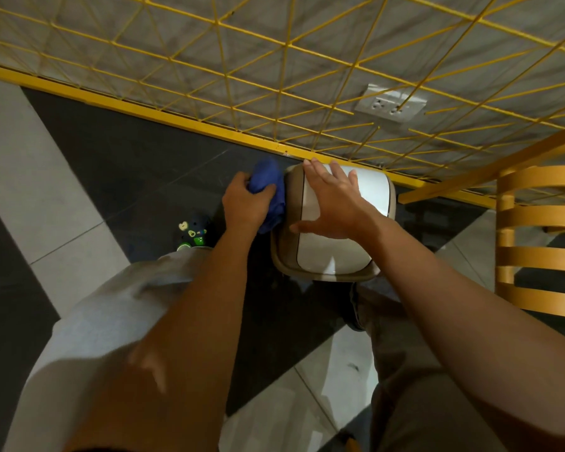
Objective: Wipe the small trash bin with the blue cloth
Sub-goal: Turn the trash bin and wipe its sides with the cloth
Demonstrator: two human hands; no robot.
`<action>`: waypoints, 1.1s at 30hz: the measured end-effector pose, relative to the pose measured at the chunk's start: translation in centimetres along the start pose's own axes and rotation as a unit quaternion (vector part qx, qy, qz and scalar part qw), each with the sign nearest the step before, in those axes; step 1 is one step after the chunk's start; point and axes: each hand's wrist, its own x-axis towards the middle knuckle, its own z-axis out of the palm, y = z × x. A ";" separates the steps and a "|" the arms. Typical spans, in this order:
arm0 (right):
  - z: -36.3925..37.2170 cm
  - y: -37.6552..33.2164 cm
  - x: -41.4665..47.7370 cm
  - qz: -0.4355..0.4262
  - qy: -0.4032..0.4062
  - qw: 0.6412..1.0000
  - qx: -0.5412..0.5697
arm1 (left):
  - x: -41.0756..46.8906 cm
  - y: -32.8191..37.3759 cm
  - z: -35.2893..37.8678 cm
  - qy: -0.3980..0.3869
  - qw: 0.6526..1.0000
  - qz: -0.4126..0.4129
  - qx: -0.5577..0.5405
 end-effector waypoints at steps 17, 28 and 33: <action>0.8 -0.4 -0.4 -0.001 0.030 0.999 -0.022 | -0.5 3.2 1.4 -0.012 0.998 0.020 -0.055; 0.6 -0.6 -0.5 -0.011 0.025 0.999 -0.020 | -4.7 -1.0 0.6 -0.040 0.987 -0.085 -0.133; 0.5 -0.6 -0.7 -0.012 0.018 0.999 -0.026 | 0.5 1.3 1.0 -0.060 0.994 -0.053 -0.069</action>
